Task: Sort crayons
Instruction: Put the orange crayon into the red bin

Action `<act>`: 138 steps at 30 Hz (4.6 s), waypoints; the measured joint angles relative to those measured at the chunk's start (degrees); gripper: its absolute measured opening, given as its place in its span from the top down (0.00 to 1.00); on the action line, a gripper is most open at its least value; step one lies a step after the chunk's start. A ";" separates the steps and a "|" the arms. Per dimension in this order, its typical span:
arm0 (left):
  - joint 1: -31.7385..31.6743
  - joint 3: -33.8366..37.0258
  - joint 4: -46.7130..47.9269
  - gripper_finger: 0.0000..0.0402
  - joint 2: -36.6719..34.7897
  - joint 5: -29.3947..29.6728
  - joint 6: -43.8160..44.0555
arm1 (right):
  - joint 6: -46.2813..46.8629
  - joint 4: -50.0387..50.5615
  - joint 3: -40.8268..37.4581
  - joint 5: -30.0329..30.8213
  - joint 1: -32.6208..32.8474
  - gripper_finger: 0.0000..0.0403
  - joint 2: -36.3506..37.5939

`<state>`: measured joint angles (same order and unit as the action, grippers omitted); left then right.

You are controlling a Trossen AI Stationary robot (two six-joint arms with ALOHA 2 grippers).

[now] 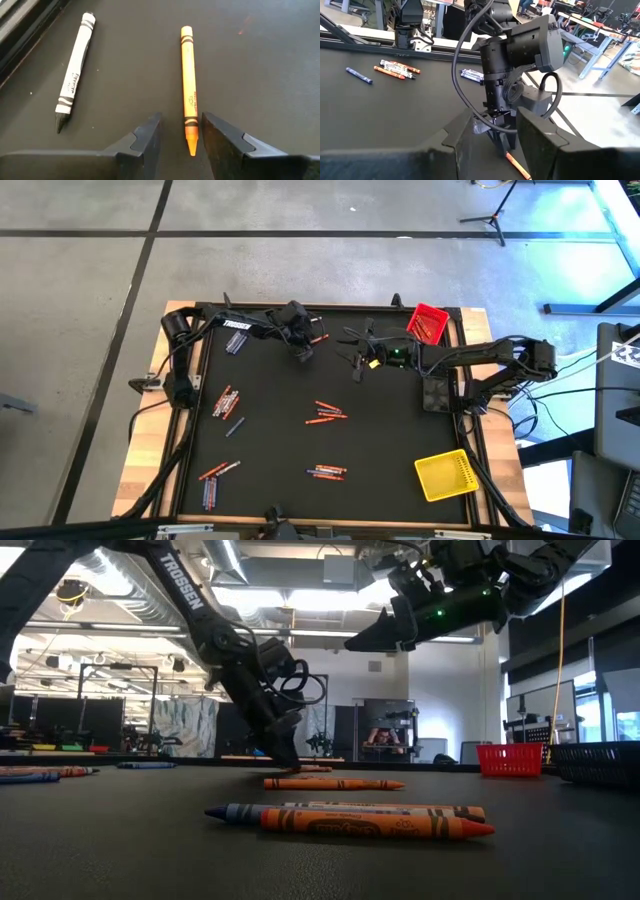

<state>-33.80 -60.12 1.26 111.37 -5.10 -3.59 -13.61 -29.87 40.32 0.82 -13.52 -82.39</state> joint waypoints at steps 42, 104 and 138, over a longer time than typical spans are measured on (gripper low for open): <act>12.12 0.64 6.64 0.96 -12.09 14.38 -10.70 | 4.22 2.06 0.04 9.13 -0.02 0.57 0.00; 27.63 27.91 -38.64 0.96 -27.96 15.14 -13.09 | -3.63 -10.63 0.09 -17.14 0.87 0.96 -7.52; 26.80 27.89 -32.79 0.71 -27.89 17.88 -8.92 | 0.08 46.21 0.20 29.96 -0.45 0.92 19.92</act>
<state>-7.01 -32.23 -31.53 83.48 12.78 -12.51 -13.53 16.34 40.51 30.78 -13.97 -62.47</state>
